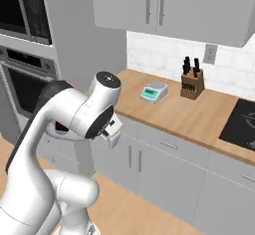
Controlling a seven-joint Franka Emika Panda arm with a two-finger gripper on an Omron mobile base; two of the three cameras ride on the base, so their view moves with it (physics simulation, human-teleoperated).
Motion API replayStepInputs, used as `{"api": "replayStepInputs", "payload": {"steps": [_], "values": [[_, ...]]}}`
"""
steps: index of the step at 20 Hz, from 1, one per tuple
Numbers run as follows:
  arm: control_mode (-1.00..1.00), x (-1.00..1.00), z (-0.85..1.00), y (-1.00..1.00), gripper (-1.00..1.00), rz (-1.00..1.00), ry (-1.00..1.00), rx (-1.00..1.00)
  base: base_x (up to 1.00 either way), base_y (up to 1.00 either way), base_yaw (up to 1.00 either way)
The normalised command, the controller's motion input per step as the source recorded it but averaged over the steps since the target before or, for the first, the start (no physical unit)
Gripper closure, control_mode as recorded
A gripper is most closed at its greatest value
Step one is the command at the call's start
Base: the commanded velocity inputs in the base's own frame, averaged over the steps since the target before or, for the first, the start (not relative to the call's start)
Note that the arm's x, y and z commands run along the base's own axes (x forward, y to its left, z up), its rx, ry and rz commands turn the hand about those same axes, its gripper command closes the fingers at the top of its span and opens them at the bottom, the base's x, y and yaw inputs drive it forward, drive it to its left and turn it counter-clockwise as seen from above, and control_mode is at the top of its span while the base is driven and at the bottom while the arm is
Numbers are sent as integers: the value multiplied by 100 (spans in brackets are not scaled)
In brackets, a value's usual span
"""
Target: Take the meat container that has the fish and place it on the second highest rack of the freezer. Then take the vegetable container that has the carrot and eggplant and place it on the highest rack of the freezer.
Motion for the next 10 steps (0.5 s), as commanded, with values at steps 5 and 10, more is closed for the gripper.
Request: {"api": "replayStepInputs", "payload": {"steps": [5,10], "values": [[100,0,0,0,100,0,0,0,-4,100,63],[100,0,0,0,100,0,0,0,55,100,44]]}}
